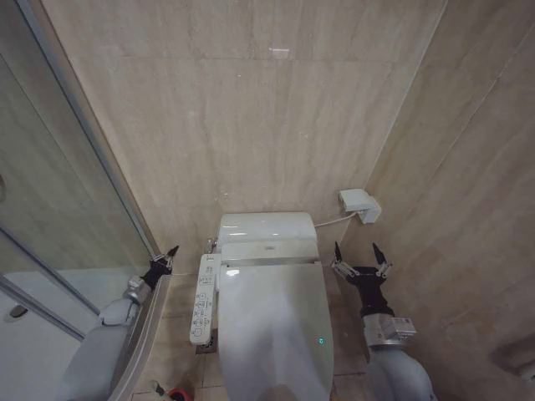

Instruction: Open the toilet lid, clean the toilet bowl with a toilet brush, close the toilet lid, and flush.

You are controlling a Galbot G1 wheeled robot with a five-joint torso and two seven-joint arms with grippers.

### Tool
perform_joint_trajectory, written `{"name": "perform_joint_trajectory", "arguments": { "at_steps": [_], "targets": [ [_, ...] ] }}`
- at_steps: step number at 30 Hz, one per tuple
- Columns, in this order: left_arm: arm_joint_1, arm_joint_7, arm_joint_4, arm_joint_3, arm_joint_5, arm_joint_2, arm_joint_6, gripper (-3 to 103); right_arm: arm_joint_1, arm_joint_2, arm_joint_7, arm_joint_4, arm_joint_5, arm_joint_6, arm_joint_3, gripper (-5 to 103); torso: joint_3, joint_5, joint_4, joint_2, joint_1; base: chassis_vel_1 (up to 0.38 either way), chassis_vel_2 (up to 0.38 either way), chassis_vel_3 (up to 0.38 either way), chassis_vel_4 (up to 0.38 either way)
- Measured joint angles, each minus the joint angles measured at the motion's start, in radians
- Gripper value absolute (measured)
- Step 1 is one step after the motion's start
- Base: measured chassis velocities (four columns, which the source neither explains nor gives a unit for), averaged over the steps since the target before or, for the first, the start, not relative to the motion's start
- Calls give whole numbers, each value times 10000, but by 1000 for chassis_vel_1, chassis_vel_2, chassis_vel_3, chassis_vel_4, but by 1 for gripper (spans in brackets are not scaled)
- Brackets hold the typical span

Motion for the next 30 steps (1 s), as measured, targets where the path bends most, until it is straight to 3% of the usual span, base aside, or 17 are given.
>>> {"name": "perform_joint_trajectory", "arguments": {
  "at_steps": [2, 3, 7, 11, 14, 20, 21, 27, 28, 30],
  "targets": [
    [487, -757, -841, -149, -193, -107, 327, 0, 0, 1, 1, 0, 0, 0, 1, 100, 0, -2, 0, 0, 0, 0, 0, 0, 0],
    [487, -757, -841, -149, -193, -107, 327, 0, 0, 1, 1, 0, 0, 0, 1, 100, 0, -2, 0, 0, 0, 0, 0, 0, 0],
    [1451, -2619, -2794, -417, -401, -377, 1213, 0, 0, 0, 0, 0, 0, 0, 0, 100, 0, -1, -2, 0, 0, 0, 0, 0, 0],
    [1839, -3174, -3715, -555, -478, -467, 1629, 0, 1, 1, 0, 0, 0, 0, 0, 100, 0, 0, -1, 0, 0, 0, 0, 0, 0],
    [2542, -3629, -5326, -861, -653, -539, 2442, -1, 0, 1, 0, 0, 0, 0, 0, 100, 0, 0, -2, 0, 0, 0, 0, 0, 0],
    [3510, -3711, -6914, -1150, -992, -506, 3442, -1, 0, 0, 0, 0, 0, 0, 0, 100, -1, 0, -1, 0, 0, 0, 0, 0, 0],
    [3787, -3728, -7245, -1191, -1066, -480, 3614, 26, 0, 1, 0, -1, 0, 0, 0, 100, -1, 1, 0, 0, -1, 0, 0, 0, 0],
    [5130, -4015, -8692, -1496, -1195, -447, 3810, 26, 0, 1, 0, 0, 0, 0, 0, 100, 0, -1, -1, 0, -1, 0, 0, 0, 0],
    [5389, -4108, -8989, -1565, -1213, -494, 3812, 53, 0, 1, 0, 0, 0, 0, 0, 100, 0, -1, 0, 0, -1, 0, 0, 0, 0],
    [5545, -4171, -9191, -1619, -1216, -522, 3815, 53, 1, 0, 0, 0, 0, 0, 0, 100, -1, -1, 0, 0, -1, 0, 0, 0, 0]
  ]
}}
